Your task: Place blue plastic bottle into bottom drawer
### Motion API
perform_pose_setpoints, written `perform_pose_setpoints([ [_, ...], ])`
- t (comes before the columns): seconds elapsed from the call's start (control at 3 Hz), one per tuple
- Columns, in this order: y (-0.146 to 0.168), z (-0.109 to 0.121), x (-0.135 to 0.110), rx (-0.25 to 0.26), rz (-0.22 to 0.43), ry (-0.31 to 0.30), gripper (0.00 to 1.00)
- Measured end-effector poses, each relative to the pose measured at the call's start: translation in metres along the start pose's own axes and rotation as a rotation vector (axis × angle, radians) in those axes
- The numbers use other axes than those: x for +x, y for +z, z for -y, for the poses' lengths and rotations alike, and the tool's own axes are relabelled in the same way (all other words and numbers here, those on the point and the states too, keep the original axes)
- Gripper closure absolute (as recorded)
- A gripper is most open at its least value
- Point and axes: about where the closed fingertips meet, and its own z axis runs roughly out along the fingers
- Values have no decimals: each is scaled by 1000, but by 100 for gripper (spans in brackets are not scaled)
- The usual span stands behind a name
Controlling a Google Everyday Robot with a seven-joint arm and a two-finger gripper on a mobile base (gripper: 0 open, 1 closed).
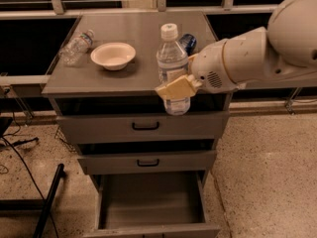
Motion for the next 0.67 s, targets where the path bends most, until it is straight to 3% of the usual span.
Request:
perform_pose_setpoints([
  [0.33,-2,1,-1,2,-4,-5,100],
  [0.67,7,-16,15,-34,8,12,100],
])
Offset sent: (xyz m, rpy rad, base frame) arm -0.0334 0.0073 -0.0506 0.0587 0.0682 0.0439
